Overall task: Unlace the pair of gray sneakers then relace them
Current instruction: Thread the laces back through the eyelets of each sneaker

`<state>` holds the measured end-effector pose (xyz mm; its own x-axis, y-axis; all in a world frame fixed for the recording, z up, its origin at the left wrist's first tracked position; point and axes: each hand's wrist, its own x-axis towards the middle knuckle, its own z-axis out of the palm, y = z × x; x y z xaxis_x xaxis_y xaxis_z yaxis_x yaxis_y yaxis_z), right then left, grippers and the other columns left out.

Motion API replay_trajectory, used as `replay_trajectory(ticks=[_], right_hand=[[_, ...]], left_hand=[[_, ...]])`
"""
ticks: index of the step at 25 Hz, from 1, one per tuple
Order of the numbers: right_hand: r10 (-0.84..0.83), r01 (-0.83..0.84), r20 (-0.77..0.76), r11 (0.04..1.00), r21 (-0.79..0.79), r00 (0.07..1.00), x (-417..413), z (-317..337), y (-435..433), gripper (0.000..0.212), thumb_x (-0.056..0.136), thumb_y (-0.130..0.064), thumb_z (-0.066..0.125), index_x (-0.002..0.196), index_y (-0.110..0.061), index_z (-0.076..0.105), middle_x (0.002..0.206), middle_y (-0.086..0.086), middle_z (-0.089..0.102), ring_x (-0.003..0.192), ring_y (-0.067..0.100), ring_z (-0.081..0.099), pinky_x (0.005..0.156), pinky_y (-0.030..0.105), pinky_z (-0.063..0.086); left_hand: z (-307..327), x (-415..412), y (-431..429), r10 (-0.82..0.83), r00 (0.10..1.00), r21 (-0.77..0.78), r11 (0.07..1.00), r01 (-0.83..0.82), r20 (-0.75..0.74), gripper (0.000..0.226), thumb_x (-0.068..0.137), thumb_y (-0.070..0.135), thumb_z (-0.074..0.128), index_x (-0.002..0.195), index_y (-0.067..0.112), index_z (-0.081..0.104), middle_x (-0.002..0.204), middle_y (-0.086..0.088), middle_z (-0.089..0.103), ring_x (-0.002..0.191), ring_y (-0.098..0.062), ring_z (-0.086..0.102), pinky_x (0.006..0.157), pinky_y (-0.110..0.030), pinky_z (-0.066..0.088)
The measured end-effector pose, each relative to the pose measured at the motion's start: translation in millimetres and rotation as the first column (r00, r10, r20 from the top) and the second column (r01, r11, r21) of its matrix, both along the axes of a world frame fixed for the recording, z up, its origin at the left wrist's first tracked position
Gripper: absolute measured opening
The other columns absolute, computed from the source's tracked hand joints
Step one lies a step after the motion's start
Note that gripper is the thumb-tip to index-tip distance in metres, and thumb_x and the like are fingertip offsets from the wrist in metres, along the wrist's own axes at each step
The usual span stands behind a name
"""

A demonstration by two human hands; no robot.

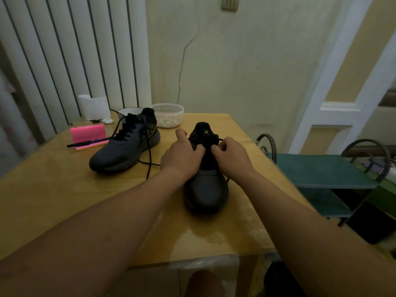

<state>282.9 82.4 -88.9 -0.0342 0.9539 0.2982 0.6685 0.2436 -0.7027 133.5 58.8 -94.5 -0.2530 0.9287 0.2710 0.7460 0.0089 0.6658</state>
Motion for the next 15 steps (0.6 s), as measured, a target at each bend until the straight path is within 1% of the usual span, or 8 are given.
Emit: replay_trajectory(ticks=[2, 4, 7, 9, 11, 13, 14, 15], right_hand=[[0.001, -0.001, 0.016, 1.000, 0.019, 1.000, -1, -2, 1, 0.022, 0.098, -0.028, 0.057, 0.091, -0.008, 0.057, 0.083, 0.007, 0.060, 0.073, 0.023, 0.052, 0.062, 0.040, 0.042], [-0.013, 0.013, -0.009, 1.000, 0.022, 1.000, -2, -4, 0, 0.020, 0.098, -0.026, 0.056, 0.090, -0.008, 0.056, 0.081, 0.007, 0.059, 0.073, 0.023, 0.051, 0.063, 0.040, 0.042], [-0.023, 0.024, -0.058, 1.000, 0.012, 0.998, -1, -7, 0, 0.023, 0.101, -0.027, 0.053, 0.091, -0.007, 0.057, 0.081, 0.006, 0.058, 0.074, 0.023, 0.052, 0.063, 0.039, 0.041], [0.006, -0.008, -0.081, 1.000, -0.023, 0.997, 1, -9, 0, 0.026, 0.103, -0.033, 0.053, 0.094, -0.009, 0.057, 0.086, 0.007, 0.061, 0.079, 0.026, 0.058, 0.065, 0.041, 0.045], [0.032, -0.040, -0.086, 0.995, -0.087, 0.996, 5, -9, -1, 0.032, 0.101, -0.045, 0.058, 0.099, -0.013, 0.056, 0.093, 0.007, 0.063, 0.085, 0.027, 0.063, 0.066, 0.043, 0.048], [0.048, -0.057, -0.060, 0.986, -0.157, 0.997, 8, -9, -7, 0.041, 0.097, -0.055, 0.061, 0.107, -0.016, 0.054, 0.100, 0.003, 0.063, 0.089, 0.021, 0.062, 0.066, 0.038, 0.049], [0.047, -0.056, -0.056, 0.982, -0.180, 0.997, 10, -11, -10, 0.044, 0.097, -0.058, 0.061, 0.111, -0.017, 0.053, 0.103, 0.002, 0.063, 0.092, 0.019, 0.062, 0.070, 0.038, 0.051], [0.045, -0.057, -0.063, 0.978, -0.199, 0.997, 13, -13, -14, 0.048, 0.097, -0.060, 0.059, 0.116, -0.017, 0.053, 0.107, 0.001, 0.063, 0.097, 0.019, 0.062, 0.078, 0.040, 0.054]], left_hand=[[2, 5, -3, 0.026, 1.000, 0.028, 0.999, -0.026, -0.011, 0.044, 0.104, 0.038, 0.047, 0.139, 0.017, 0.031, 0.107, -0.009, 0.063, 0.087, -0.032, 0.056, 0.075, -0.041, 0.043], [0, 9, -6, 0.039, 0.999, 0.064, 0.997, -0.037, -0.028, 0.038, 0.104, 0.032, 0.043, 0.137, 0.017, 0.031, 0.098, -0.007, 0.061, 0.083, -0.032, 0.055, 0.071, -0.041, 0.041], [-3, 10, -6, 0.047, 0.999, 0.081, 0.996, -0.046, -0.002, 0.038, 0.105, 0.029, 0.042, 0.139, 0.018, 0.031, 0.097, -0.006, 0.064, 0.082, -0.031, 0.056, 0.070, -0.041, 0.040], [-2, 6, -8, 0.043, 0.996, 0.051, 0.998, -0.047, 0.074, 0.048, 0.105, 0.039, 0.045, 0.146, 0.019, 0.028, 0.102, -0.004, 0.063, 0.087, -0.028, 0.057, 0.076, -0.043, 0.046], [-6, 1, -14, 0.007, 0.993, -0.012, 1.000, -0.005, 0.117, 0.062, 0.101, 0.054, 0.050, 0.147, 0.021, 0.026, 0.108, 0.002, 0.063, 0.094, -0.023, 0.059, 0.084, -0.045, 0.053], [-12, -2, -17, 0.001, 0.994, -0.057, 0.998, 0.005, 0.108, 0.058, 0.100, 0.059, 0.052, 0.137, 0.019, 0.034, 0.110, 0.000, 0.065, 0.094, -0.023, 0.062, 0.085, -0.047, 0.055], [-13, -2, -20, 0.012, 0.992, -0.066, 0.998, -0.003, 0.125, 0.055, 0.100, 0.059, 0.051, 0.134, 0.019, 0.036, 0.111, -0.003, 0.066, 0.094, -0.024, 0.063, 0.085, -0.047, 0.056], [-14, -2, -25, 0.015, 0.986, -0.058, 0.998, -0.006, 0.167, 0.057, 0.101, 0.060, 0.050, 0.137, 0.018, 0.034, 0.113, -0.003, 0.066, 0.097, -0.025, 0.064, 0.086, -0.047, 0.056]])
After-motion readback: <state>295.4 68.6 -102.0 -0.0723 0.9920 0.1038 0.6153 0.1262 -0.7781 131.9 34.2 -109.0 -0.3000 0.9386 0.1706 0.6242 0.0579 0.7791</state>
